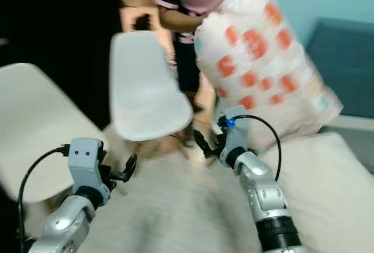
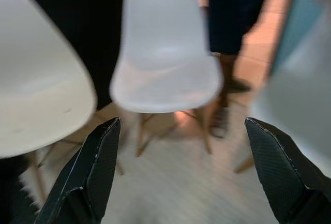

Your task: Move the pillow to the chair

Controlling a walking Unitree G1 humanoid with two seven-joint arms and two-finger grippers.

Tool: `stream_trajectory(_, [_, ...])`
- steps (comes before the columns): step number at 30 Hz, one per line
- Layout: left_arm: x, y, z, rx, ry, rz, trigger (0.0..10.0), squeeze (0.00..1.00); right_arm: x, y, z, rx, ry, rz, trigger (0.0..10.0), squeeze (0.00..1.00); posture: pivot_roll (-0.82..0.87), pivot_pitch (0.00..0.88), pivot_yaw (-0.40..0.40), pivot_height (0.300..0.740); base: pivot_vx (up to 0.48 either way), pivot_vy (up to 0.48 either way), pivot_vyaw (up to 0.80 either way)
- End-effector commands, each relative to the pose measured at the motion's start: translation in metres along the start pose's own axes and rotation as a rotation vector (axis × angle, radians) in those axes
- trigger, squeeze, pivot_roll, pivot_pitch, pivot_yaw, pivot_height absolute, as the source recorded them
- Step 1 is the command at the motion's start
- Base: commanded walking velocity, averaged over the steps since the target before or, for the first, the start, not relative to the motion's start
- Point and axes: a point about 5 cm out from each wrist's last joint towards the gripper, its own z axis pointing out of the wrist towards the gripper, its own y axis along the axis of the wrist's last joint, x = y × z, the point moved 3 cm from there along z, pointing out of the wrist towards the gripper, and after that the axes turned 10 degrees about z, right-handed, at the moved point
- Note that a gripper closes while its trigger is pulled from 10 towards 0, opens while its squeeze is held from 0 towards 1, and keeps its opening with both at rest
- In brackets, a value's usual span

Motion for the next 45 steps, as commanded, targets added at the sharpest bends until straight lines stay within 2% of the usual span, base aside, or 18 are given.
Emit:
stream_trajectory(1, [-0.001, 0.0, 0.0, 0.0, -0.007, -0.007, 10.0, 0.0, 0.003, 0.004, 0.001, 0.0, 0.002, -0.015, 10.0, 0.0, 0.09, 0.0, -0.031, 0.74, 0.0, 0.0, -0.79])
stream_trajectory(33, [-0.004, -0.008, 0.003, 0.049, -0.047, -0.028, 10.0, 0.0, 0.005, 0.003, 0.002, 0.017, 0.021, 0.008, 10.0, 0.0, 0.08, 0.0, -0.034, 0.74, 0.0, 0.0, -0.79])
stream_trajectory(45, [-0.002, -0.013, 0.003, 0.065, -0.029, -0.031, 10.0, 0.0, 0.004, 0.001, 0.001, 0.019, 0.01, -0.004, 10.0, 0.0, 0.08, 0.0, -0.033, 0.74, 0.0, 0.0, 0.0])
